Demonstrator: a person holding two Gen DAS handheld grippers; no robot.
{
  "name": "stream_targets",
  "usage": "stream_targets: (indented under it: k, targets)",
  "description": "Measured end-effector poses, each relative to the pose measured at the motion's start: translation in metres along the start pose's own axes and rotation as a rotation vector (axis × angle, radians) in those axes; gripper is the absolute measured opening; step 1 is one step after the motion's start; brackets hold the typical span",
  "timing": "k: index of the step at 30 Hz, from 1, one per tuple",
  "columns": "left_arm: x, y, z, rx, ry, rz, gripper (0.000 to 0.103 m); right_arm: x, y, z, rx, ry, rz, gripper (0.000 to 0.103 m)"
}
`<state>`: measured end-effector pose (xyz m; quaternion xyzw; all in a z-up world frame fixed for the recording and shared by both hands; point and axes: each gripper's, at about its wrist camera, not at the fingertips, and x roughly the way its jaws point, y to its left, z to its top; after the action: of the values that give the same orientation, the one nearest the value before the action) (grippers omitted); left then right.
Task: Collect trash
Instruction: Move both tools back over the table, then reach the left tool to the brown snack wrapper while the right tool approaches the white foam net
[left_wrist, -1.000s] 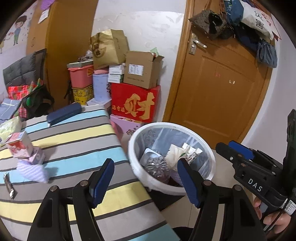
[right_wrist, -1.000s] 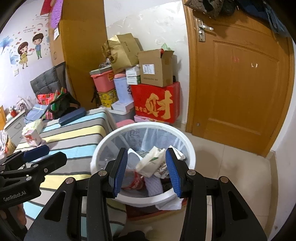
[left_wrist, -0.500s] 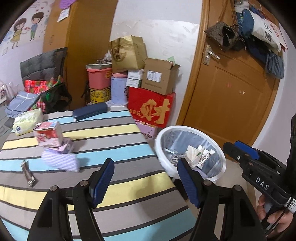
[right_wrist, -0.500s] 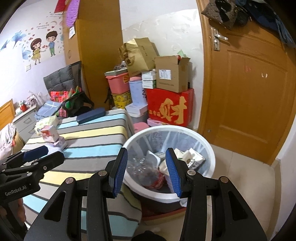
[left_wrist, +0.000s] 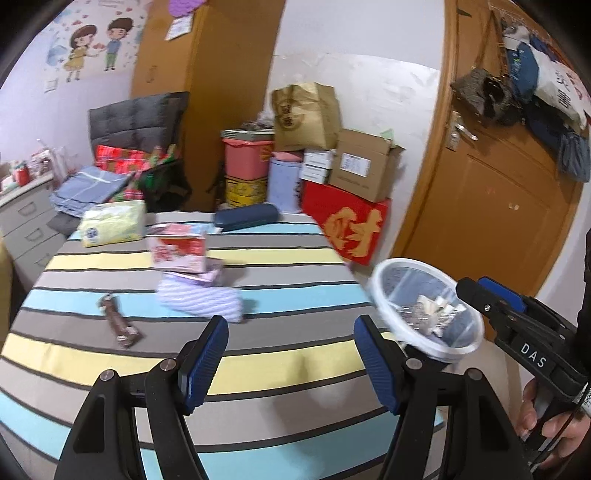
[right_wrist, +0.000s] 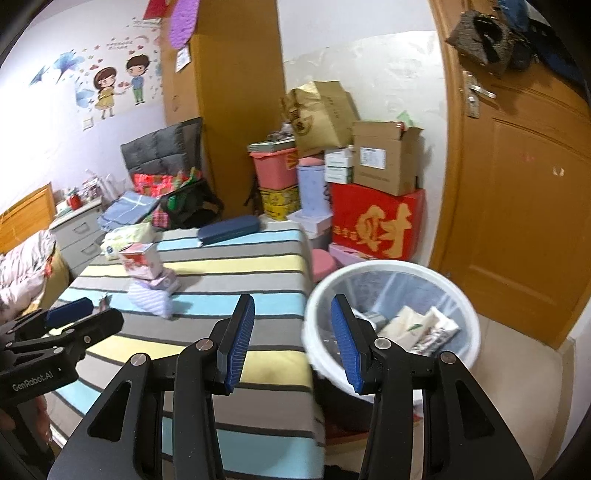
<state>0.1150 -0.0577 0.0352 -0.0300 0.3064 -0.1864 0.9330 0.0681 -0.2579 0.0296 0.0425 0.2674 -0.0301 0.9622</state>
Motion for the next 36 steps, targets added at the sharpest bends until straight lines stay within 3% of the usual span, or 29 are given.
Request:
stream_targets:
  k: [20,36]
  targets:
    - [-0.016,0.108,-0.012,-0.142,0.009,0.186,0.07,0.042,0.068,0.003,-0.114,0.076,0.153,0.049]
    - [0.037,0.171,-0.012,-0.234,0.108,0.228,0.07,0.098,0.109,0.003,-0.241,0.185,0.282,0.049]
